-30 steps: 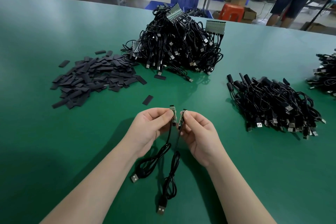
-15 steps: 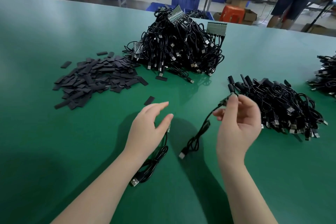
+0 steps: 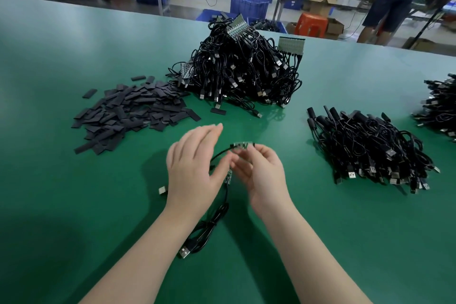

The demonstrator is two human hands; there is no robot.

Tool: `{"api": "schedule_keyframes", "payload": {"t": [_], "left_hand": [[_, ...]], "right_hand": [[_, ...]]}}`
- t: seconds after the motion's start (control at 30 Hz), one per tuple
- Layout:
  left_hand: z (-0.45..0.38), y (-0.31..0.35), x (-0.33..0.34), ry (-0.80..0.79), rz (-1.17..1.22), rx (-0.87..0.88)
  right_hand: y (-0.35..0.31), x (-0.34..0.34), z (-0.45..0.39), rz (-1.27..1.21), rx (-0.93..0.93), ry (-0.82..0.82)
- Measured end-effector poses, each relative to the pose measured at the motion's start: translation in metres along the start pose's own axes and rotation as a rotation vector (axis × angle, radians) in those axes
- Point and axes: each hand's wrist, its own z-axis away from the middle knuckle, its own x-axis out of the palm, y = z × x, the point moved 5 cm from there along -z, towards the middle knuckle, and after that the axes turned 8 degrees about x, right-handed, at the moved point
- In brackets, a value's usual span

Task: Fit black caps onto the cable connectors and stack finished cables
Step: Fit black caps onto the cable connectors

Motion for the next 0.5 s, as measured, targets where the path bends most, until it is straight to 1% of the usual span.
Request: {"api": "schedule_keyframes", "payload": {"t": [0.1, 0.23, 0.37, 0.43, 0.5], "left_hand": [[0.004, -0.001, 0.013, -0.160, 0.034, 0.001], [0.005, -0.001, 0.021, -0.278, 0.101, -0.002], [0.005, -0.003, 0.029, -0.359, 0.078, 0.008], [0.004, -0.005, 0.028, -0.351, 0.042, 0.011], [-0.004, -0.004, 0.026, -0.316, 0.016, 0.025]], "right_hand": [[0.004, -0.016, -0.006, 0.248, -0.019, 0.058], [-0.006, -0.025, -0.009, 0.733, -0.144, 0.137], [-0.022, -0.006, -0.007, 1.067, -0.371, 0.160], [-0.029, 0.013, -0.004, 1.220, -0.529, 0.171], [-0.033, 0.041, -0.001, 1.312, -0.686, 0.152]]}}
